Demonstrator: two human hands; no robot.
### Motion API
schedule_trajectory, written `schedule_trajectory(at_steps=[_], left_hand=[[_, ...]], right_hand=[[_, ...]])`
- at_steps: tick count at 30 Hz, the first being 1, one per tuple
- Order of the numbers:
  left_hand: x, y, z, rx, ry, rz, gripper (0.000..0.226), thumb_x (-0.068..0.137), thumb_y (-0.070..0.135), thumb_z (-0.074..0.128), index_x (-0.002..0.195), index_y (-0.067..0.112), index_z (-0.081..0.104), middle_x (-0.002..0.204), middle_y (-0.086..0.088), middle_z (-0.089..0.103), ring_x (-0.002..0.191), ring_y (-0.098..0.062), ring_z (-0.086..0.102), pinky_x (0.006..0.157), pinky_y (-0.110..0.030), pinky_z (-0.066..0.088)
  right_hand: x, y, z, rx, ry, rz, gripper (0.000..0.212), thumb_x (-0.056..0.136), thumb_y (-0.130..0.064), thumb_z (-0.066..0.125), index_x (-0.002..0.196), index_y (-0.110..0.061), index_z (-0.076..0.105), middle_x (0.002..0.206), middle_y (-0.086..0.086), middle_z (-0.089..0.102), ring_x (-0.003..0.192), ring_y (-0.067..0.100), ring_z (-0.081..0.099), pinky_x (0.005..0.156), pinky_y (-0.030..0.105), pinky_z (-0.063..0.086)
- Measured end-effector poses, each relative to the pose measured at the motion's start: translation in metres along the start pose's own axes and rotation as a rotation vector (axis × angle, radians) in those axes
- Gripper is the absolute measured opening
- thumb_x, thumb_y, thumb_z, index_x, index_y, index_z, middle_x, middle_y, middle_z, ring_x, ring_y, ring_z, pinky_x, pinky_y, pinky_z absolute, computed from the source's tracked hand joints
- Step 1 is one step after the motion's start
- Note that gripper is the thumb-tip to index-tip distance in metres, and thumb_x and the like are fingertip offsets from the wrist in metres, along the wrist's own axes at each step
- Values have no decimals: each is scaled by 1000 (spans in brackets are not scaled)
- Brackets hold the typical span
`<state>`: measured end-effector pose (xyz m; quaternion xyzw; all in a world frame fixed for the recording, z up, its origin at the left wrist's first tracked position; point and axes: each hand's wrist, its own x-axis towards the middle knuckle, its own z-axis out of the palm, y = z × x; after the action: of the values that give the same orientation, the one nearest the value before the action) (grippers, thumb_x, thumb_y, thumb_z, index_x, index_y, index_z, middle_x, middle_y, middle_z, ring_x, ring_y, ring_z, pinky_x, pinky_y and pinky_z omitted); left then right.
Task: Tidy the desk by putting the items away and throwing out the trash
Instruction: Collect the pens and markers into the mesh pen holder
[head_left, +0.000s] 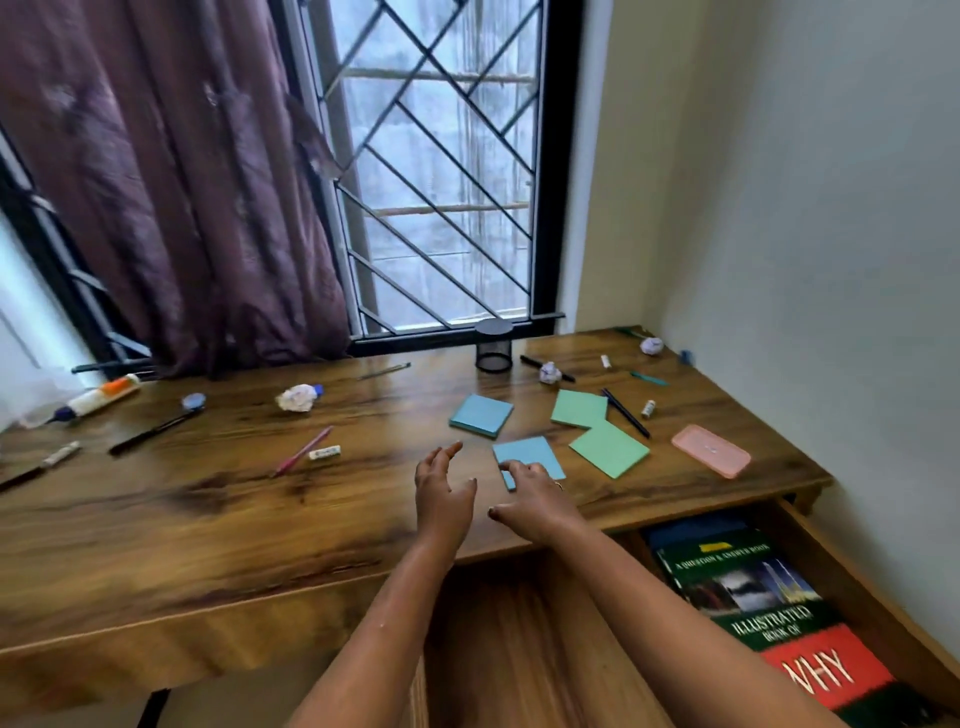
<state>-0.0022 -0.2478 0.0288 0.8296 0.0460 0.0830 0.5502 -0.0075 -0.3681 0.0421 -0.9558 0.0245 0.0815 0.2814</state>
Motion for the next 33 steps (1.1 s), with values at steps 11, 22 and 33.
schedule_trajectory(at_steps=[11, 22, 33], left_hand=[[18, 19, -10, 30, 112, -69, 49, 88, 4, 57, 134, 17, 49, 145, -9, 33, 132, -23, 36, 109, -37, 35], [55, 55, 5, 76, 123, -59, 47, 87, 6, 55, 132, 20, 51, 138, -7, 38, 124, -22, 41, 96, -28, 39], [145, 70, 29, 179, 45, -17, 55, 88, 9, 57, 139, 19, 43, 144, -11, 41, 130, -26, 40, 107, -36, 36]], right_hand=[[40, -8, -19, 25, -59, -91, 70, 84, -34, 67, 144, -25, 33, 148, 10, 31, 134, 32, 35, 107, 40, 36], [91, -5, -74, -6, -18, -139, 68, 84, -28, 66, 144, -22, 34, 146, 14, 33, 130, 33, 39, 103, 36, 39], [171, 1, -104, -97, 72, -57, 57, 83, -21, 58, 137, -18, 39, 149, 16, 30, 134, 34, 36, 109, 43, 33]])
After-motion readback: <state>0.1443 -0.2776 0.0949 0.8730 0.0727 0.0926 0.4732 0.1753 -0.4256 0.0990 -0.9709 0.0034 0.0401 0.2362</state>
